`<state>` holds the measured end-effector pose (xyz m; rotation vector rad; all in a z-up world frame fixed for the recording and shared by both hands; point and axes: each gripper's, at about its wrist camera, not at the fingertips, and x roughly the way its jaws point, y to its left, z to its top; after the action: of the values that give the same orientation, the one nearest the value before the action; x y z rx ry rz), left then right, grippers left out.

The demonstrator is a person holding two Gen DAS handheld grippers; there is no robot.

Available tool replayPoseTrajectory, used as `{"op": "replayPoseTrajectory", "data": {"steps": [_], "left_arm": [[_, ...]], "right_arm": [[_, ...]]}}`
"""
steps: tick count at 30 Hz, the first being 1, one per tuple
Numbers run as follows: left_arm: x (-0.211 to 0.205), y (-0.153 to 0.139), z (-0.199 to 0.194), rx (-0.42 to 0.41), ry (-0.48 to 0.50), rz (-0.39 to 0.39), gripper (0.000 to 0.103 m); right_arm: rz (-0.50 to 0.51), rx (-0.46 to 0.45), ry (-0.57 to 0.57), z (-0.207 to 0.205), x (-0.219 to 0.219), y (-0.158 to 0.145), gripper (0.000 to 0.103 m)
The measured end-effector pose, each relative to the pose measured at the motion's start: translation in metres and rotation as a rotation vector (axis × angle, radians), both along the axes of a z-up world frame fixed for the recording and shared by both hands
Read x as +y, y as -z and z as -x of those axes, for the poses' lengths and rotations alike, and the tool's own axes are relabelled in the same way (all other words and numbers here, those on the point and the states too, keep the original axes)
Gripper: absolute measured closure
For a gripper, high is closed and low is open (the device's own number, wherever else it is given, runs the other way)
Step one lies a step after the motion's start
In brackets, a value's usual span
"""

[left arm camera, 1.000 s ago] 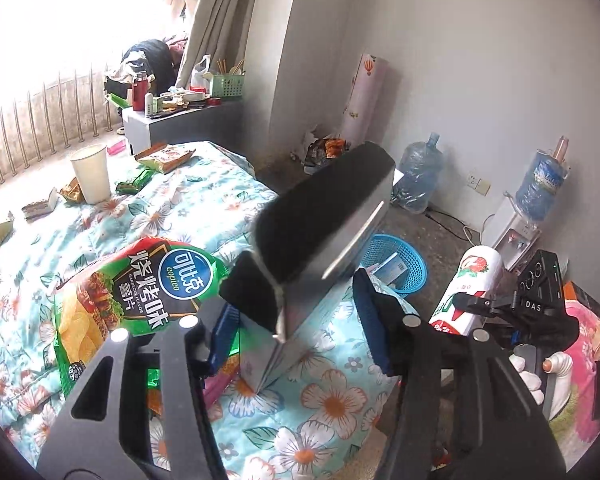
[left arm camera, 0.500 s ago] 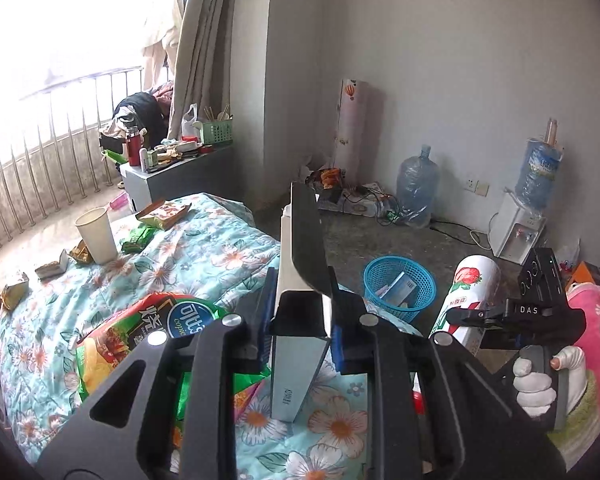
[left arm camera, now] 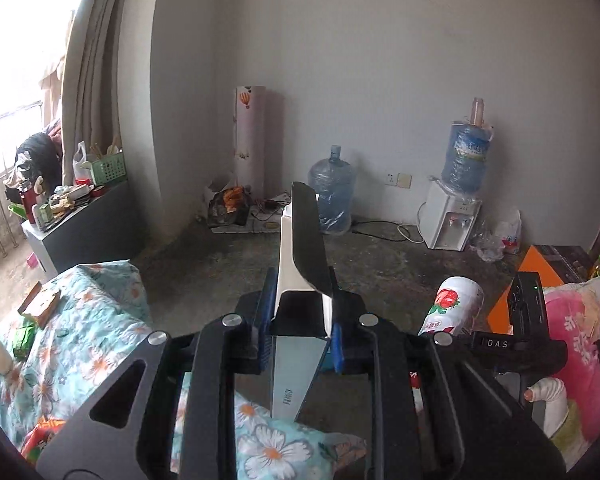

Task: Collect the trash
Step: 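Carry the bottle and cable box over the blue wastebasket, then open both grippers to drop the bottle and cable box into the wastebasket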

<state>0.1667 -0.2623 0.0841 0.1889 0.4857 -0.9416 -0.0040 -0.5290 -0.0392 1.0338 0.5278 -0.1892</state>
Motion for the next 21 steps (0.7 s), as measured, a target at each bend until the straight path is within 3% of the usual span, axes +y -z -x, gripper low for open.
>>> {"op": "replayPoseTrajectory", "data": {"steps": [6,10,12,13,15,17,19,21], "left_arm": [[-0.114,0.041,-0.069,0.113,0.084,-0.055,0.083],[-0.176,0.063,-0.114,0.168,0.093,-0.025,0.081],[-0.202,0.083,-0.138,0.211,0.055,-0.025,0.055],[-0.215,0.096,-0.147,0.225,0.036,-0.051,0.034],[-0.234,0.123,-0.162,0.244,-0.016,-0.108,0.029],[-0.241,0.150,-0.171,0.282,-0.046,-0.177,0.029],[-0.231,0.164,-0.178,0.340,-0.069,-0.172,0.029],[-0.214,0.169,-0.183,0.367,-0.080,-0.148,0.029]], "right_arm": [[0.073,0.059,0.174,-0.038,-0.062,0.015,0.041],[0.094,0.080,0.228,-0.087,-0.107,0.036,0.041],[0.094,0.102,0.254,-0.114,-0.125,0.057,0.040],[0.084,0.122,0.272,-0.127,-0.132,0.072,0.040],[0.020,0.166,0.272,-0.151,-0.149,0.114,0.033],[-0.068,0.285,0.272,-0.164,-0.159,0.160,0.032],[-0.135,0.328,0.276,-0.159,-0.157,0.190,0.032],[-0.147,0.318,0.282,-0.147,-0.150,0.200,0.032]]}}
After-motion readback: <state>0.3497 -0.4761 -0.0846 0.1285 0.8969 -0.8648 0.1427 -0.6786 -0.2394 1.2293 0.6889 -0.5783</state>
